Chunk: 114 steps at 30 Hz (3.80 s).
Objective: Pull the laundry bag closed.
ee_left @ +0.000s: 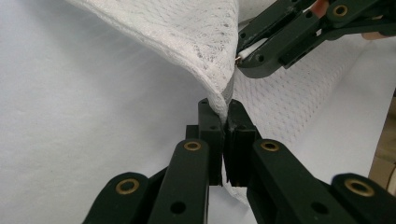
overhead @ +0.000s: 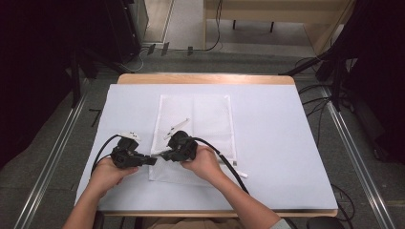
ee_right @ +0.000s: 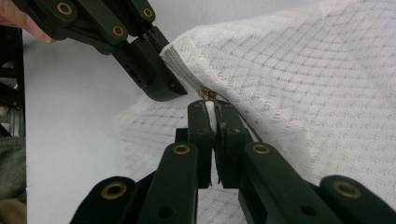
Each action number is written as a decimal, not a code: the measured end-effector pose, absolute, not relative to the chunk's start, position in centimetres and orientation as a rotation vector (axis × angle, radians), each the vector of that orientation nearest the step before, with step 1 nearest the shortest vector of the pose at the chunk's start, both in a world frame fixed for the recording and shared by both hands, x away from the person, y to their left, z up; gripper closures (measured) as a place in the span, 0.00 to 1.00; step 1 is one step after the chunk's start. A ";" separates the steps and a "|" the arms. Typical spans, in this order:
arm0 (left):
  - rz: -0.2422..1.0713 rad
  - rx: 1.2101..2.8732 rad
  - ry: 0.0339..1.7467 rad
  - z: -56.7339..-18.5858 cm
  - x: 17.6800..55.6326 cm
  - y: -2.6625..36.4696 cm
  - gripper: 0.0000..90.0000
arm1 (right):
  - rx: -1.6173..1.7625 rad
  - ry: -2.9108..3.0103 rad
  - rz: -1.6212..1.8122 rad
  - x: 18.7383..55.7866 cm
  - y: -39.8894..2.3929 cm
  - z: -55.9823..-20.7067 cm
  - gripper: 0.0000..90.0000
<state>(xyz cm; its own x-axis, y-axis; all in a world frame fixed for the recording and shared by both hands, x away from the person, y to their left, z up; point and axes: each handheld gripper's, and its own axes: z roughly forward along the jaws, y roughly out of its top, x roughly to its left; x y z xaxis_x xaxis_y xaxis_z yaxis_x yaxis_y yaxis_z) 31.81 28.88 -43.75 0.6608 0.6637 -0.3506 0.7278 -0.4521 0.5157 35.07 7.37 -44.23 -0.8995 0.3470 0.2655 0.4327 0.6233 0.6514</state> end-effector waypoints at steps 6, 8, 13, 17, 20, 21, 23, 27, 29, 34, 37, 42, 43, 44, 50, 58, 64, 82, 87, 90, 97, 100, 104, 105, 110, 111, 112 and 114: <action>-0.141 2.217 1.072 -43.9 31.8 28.9 0.98 | -0.653 -2.739 -1.129 35.1 7.2 -44.3 0.98; -0.135 2.222 1.072 -43.9 31.8 28.9 0.98 | -0.661 -2.737 -1.123 35.1 7.0 -44.3 0.98; -0.135 2.217 1.082 -43.9 31.8 29.1 0.98 | -0.682 -2.742 -1.111 35.4 6.5 -44.5 0.98; -0.130 2.225 1.075 -43.8 31.7 29.0 0.98 | -0.709 -2.726 -1.102 35.5 6.0 -44.7 0.98; -0.132 2.219 1.079 -43.8 31.8 29.1 0.98 | -0.717 -2.728 -1.101 35.5 5.8 -44.7 0.98; -0.132 2.223 1.078 -43.8 31.8 29.2 0.98 | -0.712 -2.735 -1.101 35.5 5.7 -44.7 0.98; -0.131 2.223 1.079 -43.8 31.7 29.2 0.98 | -0.718 -2.734 -1.101 35.6 5.6 -44.7 0.98; -0.132 2.219 1.075 -43.8 31.7 29.1 0.98 | -0.724 -2.733 -1.093 35.6 5.3 -44.8 0.98; -0.123 2.221 1.059 -43.6 31.6 29.0 0.98 | -0.723 -2.731 -1.102 35.6 5.2 -44.8 0.98; -0.132 2.223 1.060 -43.6 31.6 29.1 0.98 | -0.723 -2.730 -1.102 35.6 5.1 -44.7 0.98; -0.136 2.221 1.064 -43.7 31.6 29.2 0.98 | -0.719 -2.752 -1.087 35.6 5.1 -44.7 0.98; -0.135 2.219 1.067 -43.7 31.6 29.2 0.98 | -0.724 -2.741 -1.090 35.7 4.6 -44.8 0.98; -0.134 2.217 1.062 -43.7 31.6 29.2 0.98 | -0.727 -2.737 -1.092 35.7 4.5 -44.8 0.98; -0.134 2.216 1.060 -43.7 31.6 29.1 0.98 | -0.729 -2.738 -1.090 35.7 4.4 -44.7 0.98; -0.142 2.225 1.059 -43.7 31.6 29.3 0.98 | -0.732 -2.751 -1.077 35.7 4.1 -44.9 0.98; -0.144 2.221 1.066 -43.8 31.6 29.4 0.98 | -0.758 -2.749 -1.070 35.9 3.2 -44.9 0.98; -0.145 2.221 1.062 -43.8 31.6 29.4 0.98 | -0.761 -2.757 -1.057 35.9 2.8 -44.9 0.98; -0.151 2.228 1.068 -44.0 31.6 29.5 0.98 | -0.804 -2.762 -1.031 36.0 1.1 -45.0 0.98; -0.155 2.225 1.070 -44.0 31.6 29.5 0.98 | -0.796 -2.772 -1.028 36.0 0.7 -45.0 0.98; -0.157 2.221 1.070 -44.0 31.6 29.5 0.98 | -0.810 -2.771 -1.025 36.1 0.3 -44.9 0.98; -0.158 2.223 1.071 -44.0 31.6 29.5 0.98 | -0.803 -2.775 -1.026 36.0 0.1 -44.9 0.98; -0.162 2.221 1.069 -44.0 31.6 29.5 0.98 | -0.815 -2.771 -1.018 35.9 -0.3 -44.8 0.98; -0.161 2.229 1.068 -44.0 31.6 29.5 0.98 | -0.826 -2.773 -1.014 35.9 -0.9 -45.0 0.98; -0.161 2.229 1.068 -44.0 31.6 29.5 0.98 | -0.826 -2.773 -1.014 35.9 -0.9 -45.0 0.98; -0.162 2.227 1.069 -44.1 31.6 29.6 0.98 | -0.848 -2.772 -1.006 36.0 -1.7 -45.3 0.98; -0.162 2.227 1.070 -44.1 31.6 29.6 0.98 | -0.864 -2.767 -1.002 36.0 -2.0 -45.3 0.98; -0.161 2.226 1.074 -44.1 31.6 29.6 0.98 | -0.865 -2.765 -1.008 36.1 -2.1 -45.4 0.98; -0.163 2.224 1.075 -44.0 31.6 29.7 0.98 | -0.875 -2.764 -1.003 36.1 -2.4 -45.4 0.98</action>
